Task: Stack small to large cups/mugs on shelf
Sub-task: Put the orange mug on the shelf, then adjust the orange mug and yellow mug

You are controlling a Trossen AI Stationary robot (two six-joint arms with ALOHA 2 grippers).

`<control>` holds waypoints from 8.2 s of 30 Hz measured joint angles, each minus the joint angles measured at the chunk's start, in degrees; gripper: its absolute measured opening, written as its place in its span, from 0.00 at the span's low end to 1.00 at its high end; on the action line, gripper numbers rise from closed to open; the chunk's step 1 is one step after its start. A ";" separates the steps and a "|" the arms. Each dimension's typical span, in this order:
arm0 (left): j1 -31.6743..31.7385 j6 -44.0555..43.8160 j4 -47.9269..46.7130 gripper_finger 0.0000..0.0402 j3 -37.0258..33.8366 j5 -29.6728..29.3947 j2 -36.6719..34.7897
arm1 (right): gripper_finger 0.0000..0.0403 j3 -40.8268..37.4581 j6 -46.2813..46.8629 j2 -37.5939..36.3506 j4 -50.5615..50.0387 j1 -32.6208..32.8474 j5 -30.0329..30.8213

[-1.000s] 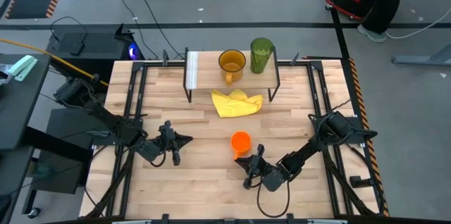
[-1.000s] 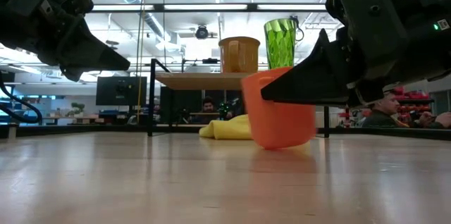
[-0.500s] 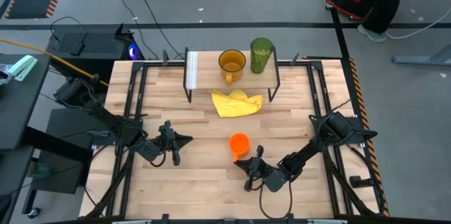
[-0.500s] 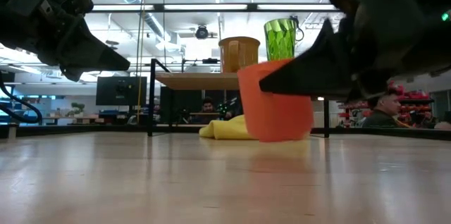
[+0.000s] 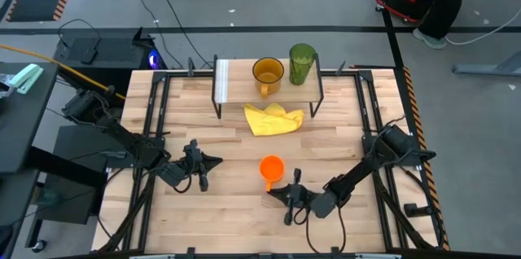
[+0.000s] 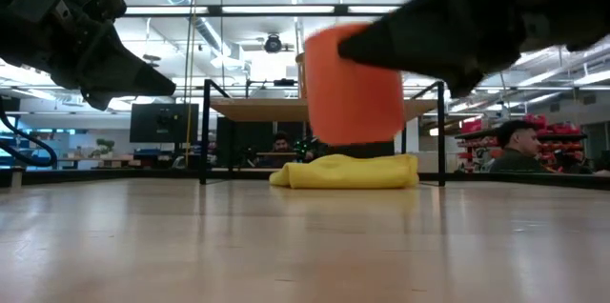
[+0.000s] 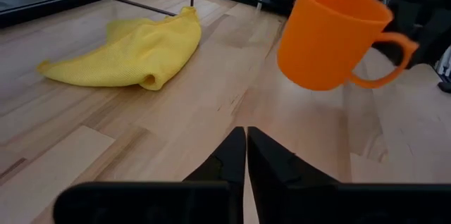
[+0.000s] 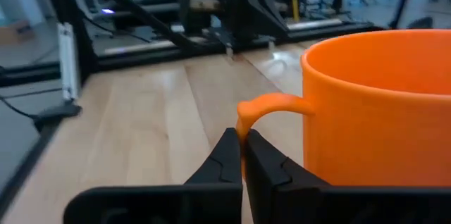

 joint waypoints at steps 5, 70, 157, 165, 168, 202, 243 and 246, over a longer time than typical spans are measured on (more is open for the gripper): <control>0.02 0.01 0.00 0.07 0.00 0.00 0.00 | 0.01 0.41 -6.26 -3.09 2.70 -3.11 -6.53; 0.02 -1.43 -2.57 0.05 0.02 0.00 -0.01 | 0.01 9.42 -5.67 -13.28 -5.78 -46.56 -49.46; 0.04 -2.92 -4.42 0.05 0.02 0.00 -0.02 | 0.21 25.05 -9.30 -1.78 -16.47 -46.54 -45.75; 0.00 -4.74 -6.00 0.07 0.02 0.04 -0.02 | 0.21 25.00 -11.62 -7.00 -25.44 -45.60 -43.97; 0.00 -5.55 -6.60 0.07 0.02 0.02 -0.02 | 0.21 25.00 -12.56 -9.91 -30.37 -44.68 -42.26; 29.90 16.01 15.48 0.05 0.01 8.17 -0.01 | 0.01 24.51 -17.01 -21.50 -61.41 -43.47 -24.41; 52.36 15.61 19.79 0.05 0.01 30.49 -0.01 | 0.00 24.41 -18.89 -21.39 -61.30 -51.31 -28.64; 52.57 15.53 18.60 0.05 0.02 30.49 0.00 | 0.00 24.39 -18.89 -21.37 -61.86 -50.54 -28.76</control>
